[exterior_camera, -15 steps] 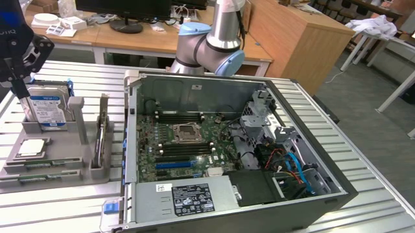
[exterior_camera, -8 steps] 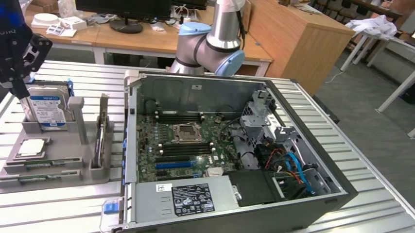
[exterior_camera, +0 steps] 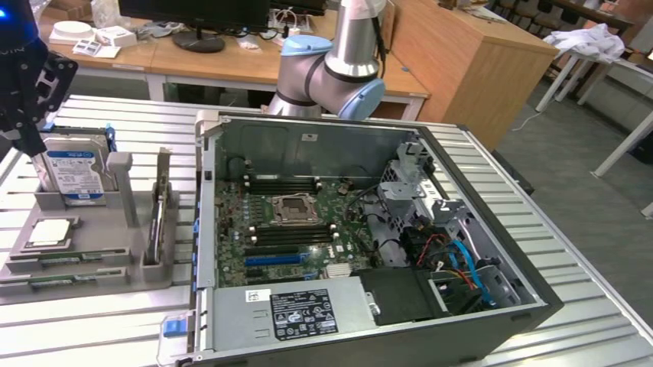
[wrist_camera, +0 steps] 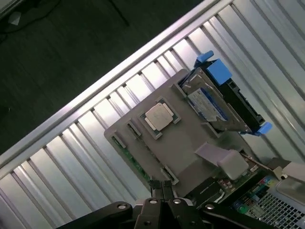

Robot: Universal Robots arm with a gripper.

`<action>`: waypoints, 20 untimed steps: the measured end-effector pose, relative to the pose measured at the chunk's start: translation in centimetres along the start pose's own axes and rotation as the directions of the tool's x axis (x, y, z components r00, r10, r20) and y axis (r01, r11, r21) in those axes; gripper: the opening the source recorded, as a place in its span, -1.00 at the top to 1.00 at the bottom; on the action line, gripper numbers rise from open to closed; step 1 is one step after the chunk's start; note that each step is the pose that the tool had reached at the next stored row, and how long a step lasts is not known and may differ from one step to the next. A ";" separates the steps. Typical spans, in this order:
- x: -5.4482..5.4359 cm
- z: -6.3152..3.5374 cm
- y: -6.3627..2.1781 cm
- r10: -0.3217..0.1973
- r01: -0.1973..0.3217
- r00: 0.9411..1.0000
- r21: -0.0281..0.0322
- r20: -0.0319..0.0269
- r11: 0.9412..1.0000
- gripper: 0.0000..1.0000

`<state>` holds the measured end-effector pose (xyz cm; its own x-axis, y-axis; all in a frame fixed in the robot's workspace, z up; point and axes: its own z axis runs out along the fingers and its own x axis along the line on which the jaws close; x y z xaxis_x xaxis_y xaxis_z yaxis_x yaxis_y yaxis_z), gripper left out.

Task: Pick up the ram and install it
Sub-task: 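Pick up the ram and move it above insertion slot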

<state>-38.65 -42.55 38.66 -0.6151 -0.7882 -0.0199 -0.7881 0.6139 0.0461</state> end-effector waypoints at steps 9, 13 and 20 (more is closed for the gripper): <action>0.0 0.07 0.00 -0.157 0.157 0.988 -0.004 -0.007 0.988 0.79; 0.0 0.10 -0.01 -0.227 0.227 0.974 -0.006 -0.010 0.974 0.79; 0.0 0.16 -0.01 -0.343 0.343 0.939 -0.010 -0.015 0.939 0.79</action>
<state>-38.64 -42.55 38.51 -0.3072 -0.9514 -0.0197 -0.9509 0.3061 0.0466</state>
